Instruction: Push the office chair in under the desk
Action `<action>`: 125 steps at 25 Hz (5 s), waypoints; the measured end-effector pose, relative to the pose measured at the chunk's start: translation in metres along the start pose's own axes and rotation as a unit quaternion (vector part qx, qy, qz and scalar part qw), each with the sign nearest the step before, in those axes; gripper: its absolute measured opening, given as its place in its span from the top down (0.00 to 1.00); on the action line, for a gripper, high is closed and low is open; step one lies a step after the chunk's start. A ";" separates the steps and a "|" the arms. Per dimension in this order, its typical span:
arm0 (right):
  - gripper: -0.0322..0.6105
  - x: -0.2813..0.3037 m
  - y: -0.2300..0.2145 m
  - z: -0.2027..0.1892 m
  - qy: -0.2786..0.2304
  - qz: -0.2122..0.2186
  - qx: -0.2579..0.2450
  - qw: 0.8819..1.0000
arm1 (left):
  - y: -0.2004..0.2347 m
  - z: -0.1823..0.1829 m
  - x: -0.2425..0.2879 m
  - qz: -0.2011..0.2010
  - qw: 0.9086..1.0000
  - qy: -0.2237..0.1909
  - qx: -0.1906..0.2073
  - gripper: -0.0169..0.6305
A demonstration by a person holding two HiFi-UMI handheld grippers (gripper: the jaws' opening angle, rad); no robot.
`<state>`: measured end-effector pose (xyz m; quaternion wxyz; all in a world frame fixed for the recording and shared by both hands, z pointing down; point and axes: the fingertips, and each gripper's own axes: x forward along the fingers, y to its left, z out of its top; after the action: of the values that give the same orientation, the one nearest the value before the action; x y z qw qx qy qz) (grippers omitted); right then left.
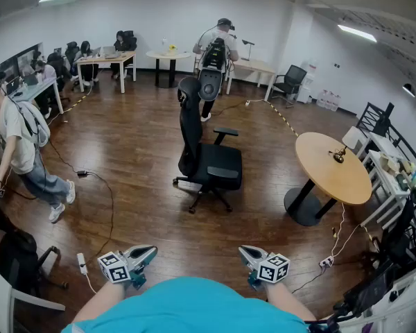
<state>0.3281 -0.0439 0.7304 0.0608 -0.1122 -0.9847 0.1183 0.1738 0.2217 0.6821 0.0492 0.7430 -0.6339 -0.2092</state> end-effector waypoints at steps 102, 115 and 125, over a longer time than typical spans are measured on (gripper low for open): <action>0.95 0.686 -0.553 0.247 0.012 -0.215 -0.005 0.976 | 1.046 0.337 0.592 -0.242 0.892 0.262 0.276 0.14; 0.95 0.678 -0.553 0.254 -0.006 -0.218 -0.020 0.976 | 1.010 0.311 0.599 -0.229 0.899 0.259 0.270 0.31; 0.95 0.634 -0.577 0.234 -0.018 -0.260 -0.016 0.965 | 0.978 0.270 0.656 -0.236 0.912 0.236 0.237 0.33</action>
<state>-0.4392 -0.4924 0.7062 0.0700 0.1490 -0.9827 0.0846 -0.7564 -0.5452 0.6043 -0.0312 0.8884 -0.4412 0.1229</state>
